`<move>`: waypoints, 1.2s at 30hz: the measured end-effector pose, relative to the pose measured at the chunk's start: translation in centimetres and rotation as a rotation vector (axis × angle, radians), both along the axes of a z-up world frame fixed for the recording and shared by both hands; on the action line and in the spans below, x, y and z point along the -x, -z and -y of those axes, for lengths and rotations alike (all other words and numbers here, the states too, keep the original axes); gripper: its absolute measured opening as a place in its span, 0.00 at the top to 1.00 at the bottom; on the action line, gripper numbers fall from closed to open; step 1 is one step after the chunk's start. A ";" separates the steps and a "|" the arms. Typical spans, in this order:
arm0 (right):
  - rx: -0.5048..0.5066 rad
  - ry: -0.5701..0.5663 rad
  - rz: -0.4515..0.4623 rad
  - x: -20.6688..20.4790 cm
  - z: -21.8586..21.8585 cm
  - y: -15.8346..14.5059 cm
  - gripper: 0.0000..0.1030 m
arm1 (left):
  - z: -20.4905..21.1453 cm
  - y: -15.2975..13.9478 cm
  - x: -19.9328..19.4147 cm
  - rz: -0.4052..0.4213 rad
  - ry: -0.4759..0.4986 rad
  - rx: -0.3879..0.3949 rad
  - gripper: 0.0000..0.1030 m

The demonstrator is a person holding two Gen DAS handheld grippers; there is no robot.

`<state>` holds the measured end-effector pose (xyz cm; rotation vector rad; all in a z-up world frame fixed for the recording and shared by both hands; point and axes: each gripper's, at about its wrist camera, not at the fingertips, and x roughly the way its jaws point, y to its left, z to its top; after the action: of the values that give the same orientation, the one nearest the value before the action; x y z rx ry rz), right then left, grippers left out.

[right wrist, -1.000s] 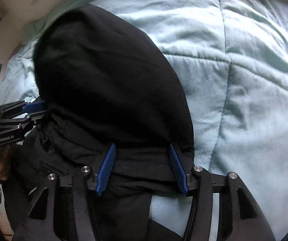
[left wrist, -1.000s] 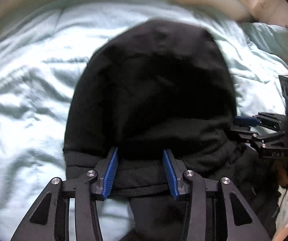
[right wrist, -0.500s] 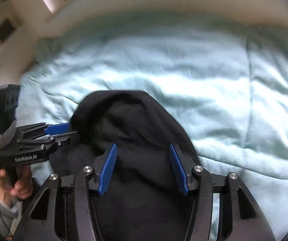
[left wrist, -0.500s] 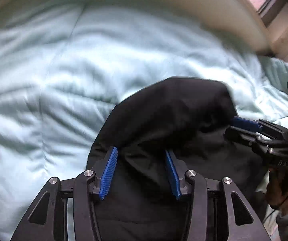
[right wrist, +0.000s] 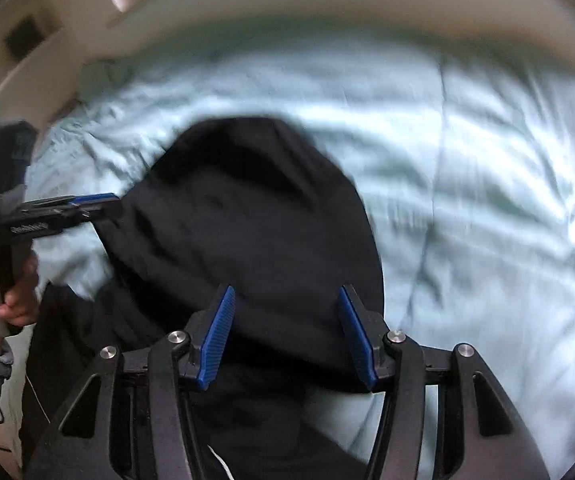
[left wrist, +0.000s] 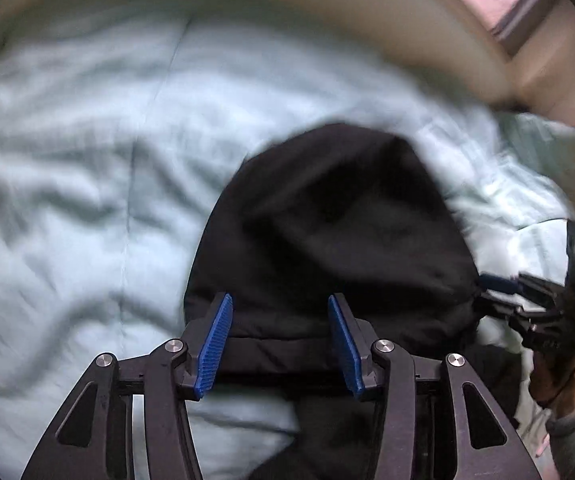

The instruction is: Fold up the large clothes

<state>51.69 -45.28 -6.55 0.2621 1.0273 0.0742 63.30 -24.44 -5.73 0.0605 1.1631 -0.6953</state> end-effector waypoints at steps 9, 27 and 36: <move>-0.051 -0.049 -0.020 0.0 2.2 -0.8 0.44 | -2.3 -6.6 0.0 0.140 0.088 0.065 0.48; -0.327 -0.162 -0.090 -9.7 6.0 3.6 0.67 | 2.7 -1.7 -7.4 -0.124 0.206 0.180 0.65; -0.101 -0.257 0.140 -0.2 1.0 -7.0 0.83 | -2.0 -12.8 6.0 0.195 0.312 0.194 0.84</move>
<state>51.86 -46.33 0.41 0.2122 0.9150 0.3723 57.25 -22.40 7.04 0.1455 0.9026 -1.0515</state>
